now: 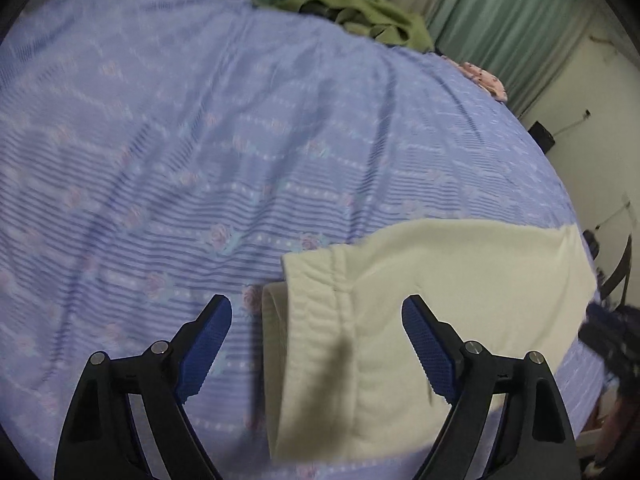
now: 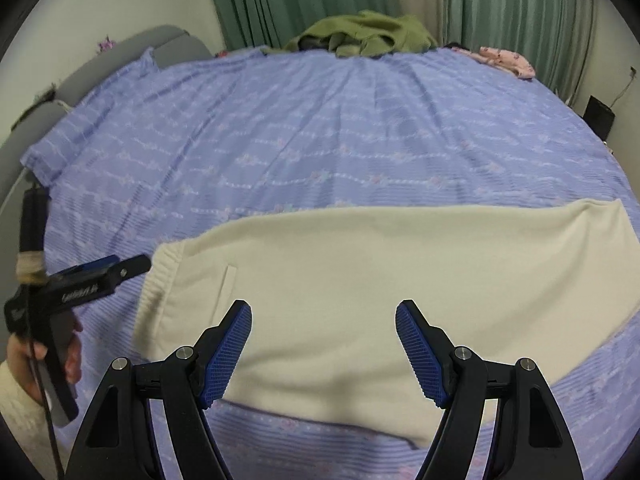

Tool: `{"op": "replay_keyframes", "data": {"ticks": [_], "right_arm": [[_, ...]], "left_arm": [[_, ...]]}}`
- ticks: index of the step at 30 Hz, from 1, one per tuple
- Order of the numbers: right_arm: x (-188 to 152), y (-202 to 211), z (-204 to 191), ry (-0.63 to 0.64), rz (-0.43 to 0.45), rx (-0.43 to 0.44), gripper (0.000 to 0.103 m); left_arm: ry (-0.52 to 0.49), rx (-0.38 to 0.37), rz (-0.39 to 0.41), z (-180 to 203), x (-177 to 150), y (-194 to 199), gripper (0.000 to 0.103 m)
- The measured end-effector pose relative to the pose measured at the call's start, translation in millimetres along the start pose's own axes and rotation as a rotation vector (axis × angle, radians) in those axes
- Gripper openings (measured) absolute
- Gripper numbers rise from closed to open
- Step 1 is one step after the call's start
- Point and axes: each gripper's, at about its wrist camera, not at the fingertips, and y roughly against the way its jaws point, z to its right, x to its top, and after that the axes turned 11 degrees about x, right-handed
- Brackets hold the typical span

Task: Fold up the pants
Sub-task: 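Grasp the waistband corner of the trousers with the left gripper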

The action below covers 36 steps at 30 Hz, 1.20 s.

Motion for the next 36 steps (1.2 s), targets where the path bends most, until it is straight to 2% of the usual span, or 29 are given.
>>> {"op": "replay_keyframes", "data": {"ticks": [6, 8, 10, 11, 12, 14, 19, 20, 22, 25, 26, 28, 29, 30, 31, 32, 33, 34, 36], "right_arm": [[-6, -23, -9, 0.02, -0.049, -0.007, 0.075], [-9, -26, -10, 0.031, -0.055, -0.015, 0.075], [-11, -27, -9, 0.029, -0.066, -0.025, 0.075], [-13, -26, -8, 0.025, -0.069, -0.026, 0.075], [-13, -26, -7, 0.023, -0.07, -0.028, 0.075], [-15, -23, -4, 0.015, -0.069, -0.028, 0.075], [-15, -7, 3, -0.001, -0.045, -0.035, 0.075], [-14, -3, 3, 0.004, -0.032, -0.033, 0.075], [-12, 3, 0, 0.024, -0.006, -0.037, 0.075], [-9, 2, -2, 0.038, 0.0, -0.044, 0.075], [-9, 0, -2, 0.038, -0.004, -0.049, 0.075], [-11, -3, -1, 0.035, -0.01, -0.065, 0.075], [-12, -3, 0, 0.033, -0.014, -0.067, 0.075], [-14, -3, 2, 0.027, -0.015, -0.071, 0.075], [-17, -2, 5, 0.02, -0.012, -0.08, 0.075], [-19, 0, 8, 0.014, -0.011, -0.091, 0.075], [-21, 2, 10, 0.012, -0.012, -0.098, 0.075], [-23, 5, 12, 0.016, -0.009, -0.106, 0.075], [-28, 14, 13, 0.042, 0.007, -0.123, 0.075]], "left_arm": [[0.001, 0.026, -0.062, 9, 8, -48, 0.083], [-0.001, 0.027, -0.075, 14, 9, -55, 0.069], [0.008, 0.075, -0.069, 18, 8, -56, 0.058], [-0.003, 0.099, -0.049, 22, 7, -51, 0.055], [-0.025, 0.124, -0.023, 27, 5, -45, 0.046], [-0.078, 0.184, 0.041, 41, -1, -25, 0.045], [-0.074, 0.221, 0.214, 49, -12, 35, 0.044], [-0.046, 0.223, 0.247, 45, -14, 45, 0.044], [0.02, 0.246, 0.235, 30, -11, 39, 0.044], [0.079, 0.208, 0.104, 15, -9, -1, 0.044], [0.039, 0.212, 0.06, 19, -10, -15, 0.044], [-0.049, 0.258, 0.073, 28, -11, -20, 0.046], [-0.059, 0.26, 0.074, 30, -11, -20, 0.047], [-0.06, 0.258, 0.075, 29, -9, -18, 0.052], [-0.059, 0.264, 0.082, 27, -8, -14, 0.059], [-0.066, 0.305, 0.111, 26, -8, -5, 0.06], [-0.085, 0.399, 0.18, 26, -9, 11, 0.066], [-0.107, 0.455, 0.234, 26, -11, 26, 0.08], [-0.168, 0.464, 0.305, 33, -19, 57, 0.084]]}}
